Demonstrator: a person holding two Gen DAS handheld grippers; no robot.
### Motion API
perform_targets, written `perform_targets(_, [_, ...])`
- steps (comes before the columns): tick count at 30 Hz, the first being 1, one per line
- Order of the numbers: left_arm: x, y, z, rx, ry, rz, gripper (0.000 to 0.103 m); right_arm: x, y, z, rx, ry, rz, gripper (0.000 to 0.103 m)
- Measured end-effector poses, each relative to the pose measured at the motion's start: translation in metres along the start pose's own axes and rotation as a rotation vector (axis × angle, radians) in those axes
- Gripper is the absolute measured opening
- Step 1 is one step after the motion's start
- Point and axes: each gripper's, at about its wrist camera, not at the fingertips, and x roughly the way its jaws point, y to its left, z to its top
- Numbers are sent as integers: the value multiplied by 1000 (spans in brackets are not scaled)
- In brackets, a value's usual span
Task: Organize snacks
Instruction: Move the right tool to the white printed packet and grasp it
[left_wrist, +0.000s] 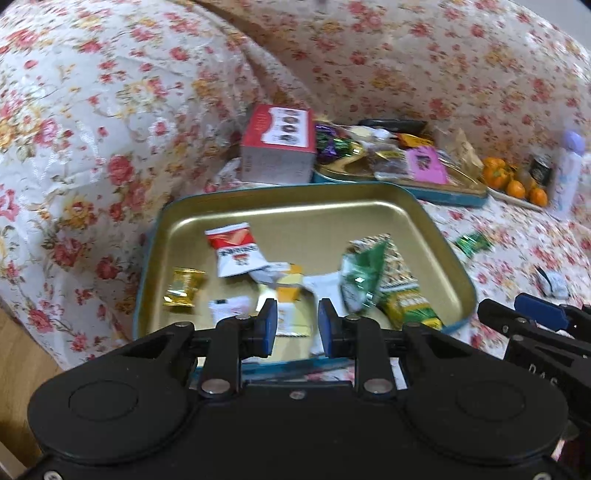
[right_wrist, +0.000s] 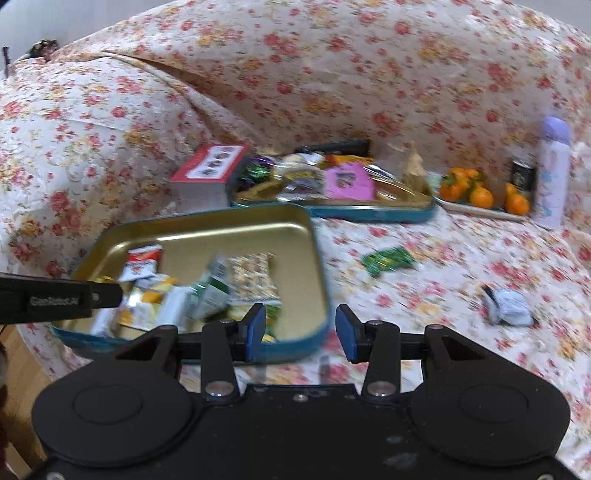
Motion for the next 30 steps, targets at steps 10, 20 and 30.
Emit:
perform_targets(10, [-4, -41, -19, 132, 14, -75, 34, -7, -57, -30, 85, 39, -130, 45])
perform_targets(20, [-9, -85, -48, 300, 2, -152, 34, -11, -106, -48, 163, 46, -196, 45])
perform_targets(30, [0, -127, -56, 282, 42, -199, 34, -2, -147, -42, 192, 20, -255, 48])
